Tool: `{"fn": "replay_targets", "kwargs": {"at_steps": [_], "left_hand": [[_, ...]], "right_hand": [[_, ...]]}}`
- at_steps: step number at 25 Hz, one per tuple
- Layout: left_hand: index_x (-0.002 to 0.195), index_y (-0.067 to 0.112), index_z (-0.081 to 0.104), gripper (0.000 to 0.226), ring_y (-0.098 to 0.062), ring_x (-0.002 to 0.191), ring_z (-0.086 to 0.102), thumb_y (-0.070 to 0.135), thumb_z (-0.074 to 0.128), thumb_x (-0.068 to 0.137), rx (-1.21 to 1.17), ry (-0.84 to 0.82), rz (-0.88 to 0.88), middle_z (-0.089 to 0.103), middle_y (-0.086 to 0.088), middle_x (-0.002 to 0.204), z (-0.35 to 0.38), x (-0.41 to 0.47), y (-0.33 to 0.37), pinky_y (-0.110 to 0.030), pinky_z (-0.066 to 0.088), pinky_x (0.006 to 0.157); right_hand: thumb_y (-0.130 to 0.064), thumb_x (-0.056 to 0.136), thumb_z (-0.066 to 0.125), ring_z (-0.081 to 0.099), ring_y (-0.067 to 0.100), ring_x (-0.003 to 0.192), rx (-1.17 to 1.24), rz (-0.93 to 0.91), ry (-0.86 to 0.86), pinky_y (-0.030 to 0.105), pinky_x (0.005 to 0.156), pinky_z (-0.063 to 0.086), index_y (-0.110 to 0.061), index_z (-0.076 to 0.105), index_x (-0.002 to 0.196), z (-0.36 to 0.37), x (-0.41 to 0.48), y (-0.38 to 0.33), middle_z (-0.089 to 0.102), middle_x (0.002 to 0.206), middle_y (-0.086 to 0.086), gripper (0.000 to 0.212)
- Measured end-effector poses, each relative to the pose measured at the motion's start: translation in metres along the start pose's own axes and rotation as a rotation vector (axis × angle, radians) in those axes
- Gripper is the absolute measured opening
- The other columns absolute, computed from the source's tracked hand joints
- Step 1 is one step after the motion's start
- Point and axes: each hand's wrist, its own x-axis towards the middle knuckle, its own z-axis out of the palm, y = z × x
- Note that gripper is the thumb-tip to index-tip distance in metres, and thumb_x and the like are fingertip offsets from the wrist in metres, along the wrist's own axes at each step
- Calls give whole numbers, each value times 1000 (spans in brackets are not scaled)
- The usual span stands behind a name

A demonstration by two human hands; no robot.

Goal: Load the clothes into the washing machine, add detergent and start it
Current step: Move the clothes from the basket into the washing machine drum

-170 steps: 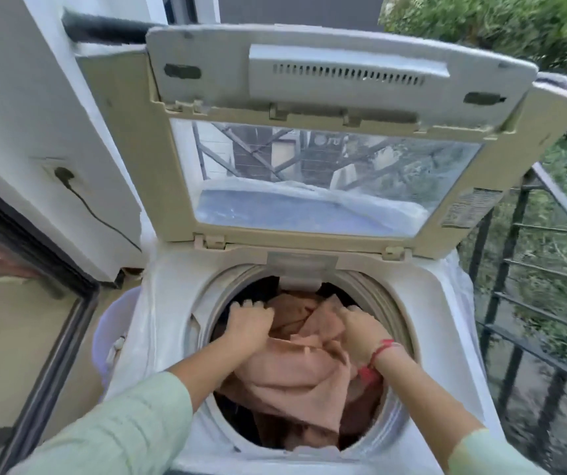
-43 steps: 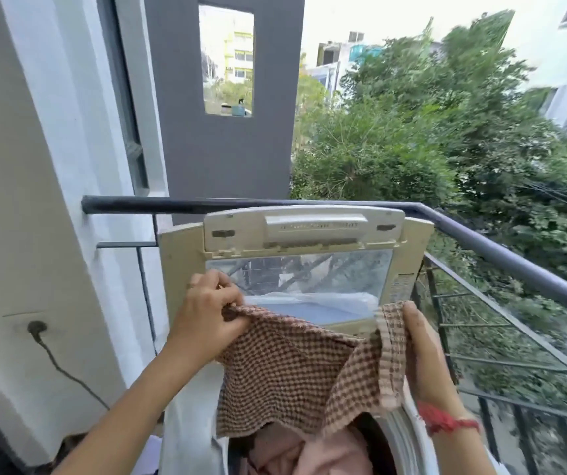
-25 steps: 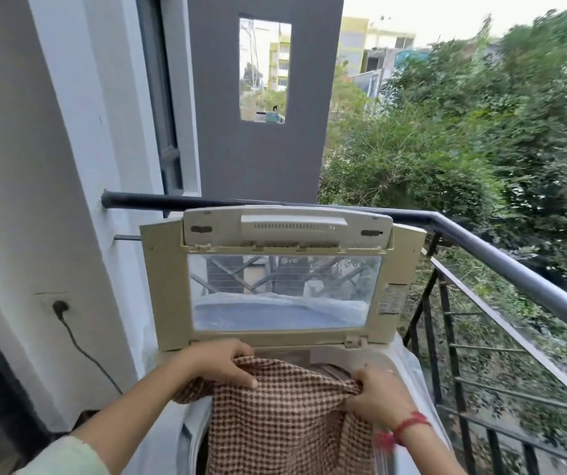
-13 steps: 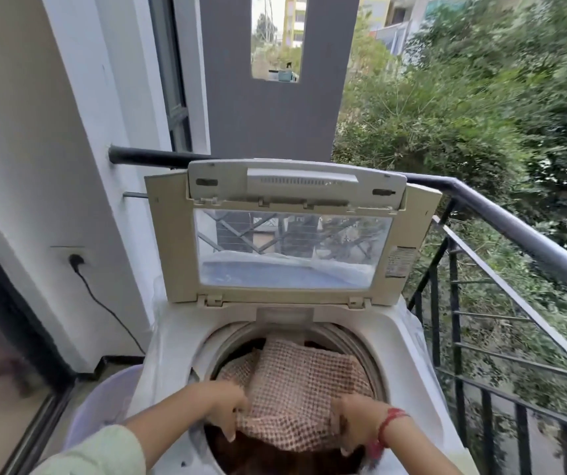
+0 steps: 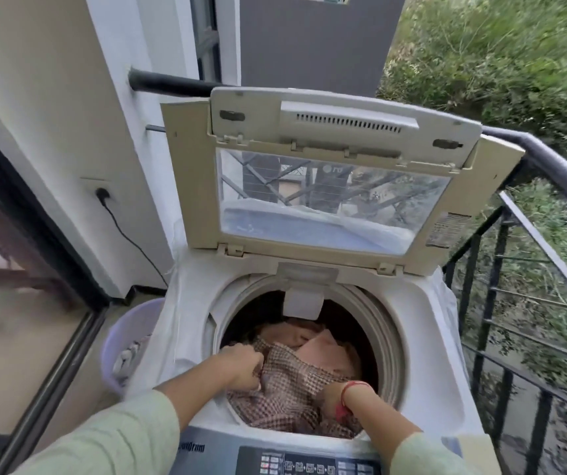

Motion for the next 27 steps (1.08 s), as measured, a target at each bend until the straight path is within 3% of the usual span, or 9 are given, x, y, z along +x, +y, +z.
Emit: {"fn": "replay_targets", "kwargs": {"at_steps": [2,4,6,9,12,16,21,25,27], "left_hand": [[115,13,55,38,-31,110,51,34,57,84,-27,93,25,52,-14,118,6,-1,-5,-38,45,89],[118,19,56,39,-25,111,49,36,60,83,-177,172,39,51,-8,118,9,-9,-18,-36,42,93],[116,24,57,35,-16,111,47,38,61,85,-365,289,62,50,0,116,5,-25,-35,-30,40,95],[110,30,59,29,-7,108,44,42,59,84,-511,554,86,51,9,109,-12,-61,-64,-25,35,93],[103,40,57,33,-1,108,44,58,48,76,-592,758,35,52,17,112,-20,-98,-99,-21,34,92],[103,35,60,32,-12,110,49,49,53,75,-691,951,-108,56,7,112,-6,-136,-167,-26,37,91],[109,12,64,30,-25,107,54,14,71,81,-774,888,-368,56,-9,112,44,-151,-299,-24,34,84],[112,10,63,32,-28,113,52,13,70,82,-801,644,-368,55,-12,118,86,-125,-411,-24,33,90],[114,12,61,33,-29,117,50,17,69,83,-781,502,-366,55,-12,120,105,-108,-450,-29,34,98]], "right_hand": [[-85,41,45,58,31,102,-55,-60,-72,44,90,42,-20,51,111,28,31,6,64,106,8,96],[-65,63,58,59,31,105,-125,-100,-144,41,90,45,-17,54,116,46,34,22,64,114,11,72],[-32,86,54,55,29,116,-137,-235,-224,34,97,42,-13,55,123,31,30,33,58,127,13,42],[-12,90,43,52,27,116,261,-267,0,33,95,42,-12,57,121,2,24,17,55,122,10,34],[-11,92,49,56,18,106,503,-381,248,29,91,44,-11,61,114,-28,-2,-36,58,114,7,24],[-14,91,55,62,8,92,708,-691,300,27,82,51,-18,66,103,-44,-50,-143,65,105,-2,16],[-19,88,55,59,5,95,597,-884,81,18,83,47,-21,67,101,-3,-77,-284,63,99,-10,18],[-18,87,56,58,4,97,579,-725,22,18,86,46,-21,65,103,53,-40,-381,61,104,-10,19],[-11,87,57,60,13,100,554,-544,39,26,87,48,-19,65,105,90,-5,-412,63,105,-1,22]]}}
